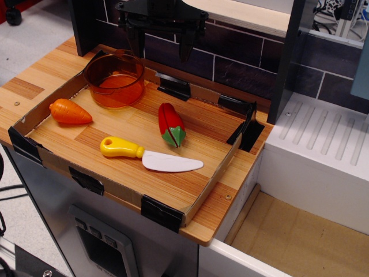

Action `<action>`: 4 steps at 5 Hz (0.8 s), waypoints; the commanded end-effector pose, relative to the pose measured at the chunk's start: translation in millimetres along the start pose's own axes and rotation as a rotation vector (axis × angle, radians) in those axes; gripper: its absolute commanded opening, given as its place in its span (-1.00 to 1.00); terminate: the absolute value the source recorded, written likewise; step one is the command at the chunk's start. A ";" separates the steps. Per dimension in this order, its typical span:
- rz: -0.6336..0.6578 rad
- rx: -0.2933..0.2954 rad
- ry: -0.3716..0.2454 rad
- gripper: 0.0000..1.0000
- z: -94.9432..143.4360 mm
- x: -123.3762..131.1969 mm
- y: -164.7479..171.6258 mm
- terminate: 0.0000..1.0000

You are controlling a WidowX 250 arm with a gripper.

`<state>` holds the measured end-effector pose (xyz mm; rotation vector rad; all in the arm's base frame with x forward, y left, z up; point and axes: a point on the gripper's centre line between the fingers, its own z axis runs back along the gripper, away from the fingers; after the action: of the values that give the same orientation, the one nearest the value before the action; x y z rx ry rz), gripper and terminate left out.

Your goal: Put knife in pot

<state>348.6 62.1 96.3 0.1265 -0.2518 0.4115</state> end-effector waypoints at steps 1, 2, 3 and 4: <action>0.000 0.000 0.000 1.00 0.0 0.0 0.0 -1.00; -0.249 -0.054 0.201 1.00 -11.6 -3.3 -9.0 -1.00; -0.482 -0.138 0.097 1.00 -4.2 -14.5 -12.7 -1.00; -0.714 -0.248 0.070 1.00 7.5 -27.6 -14.0 -1.00</action>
<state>324.0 32.6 76.1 -0.0737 -0.1151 -0.3554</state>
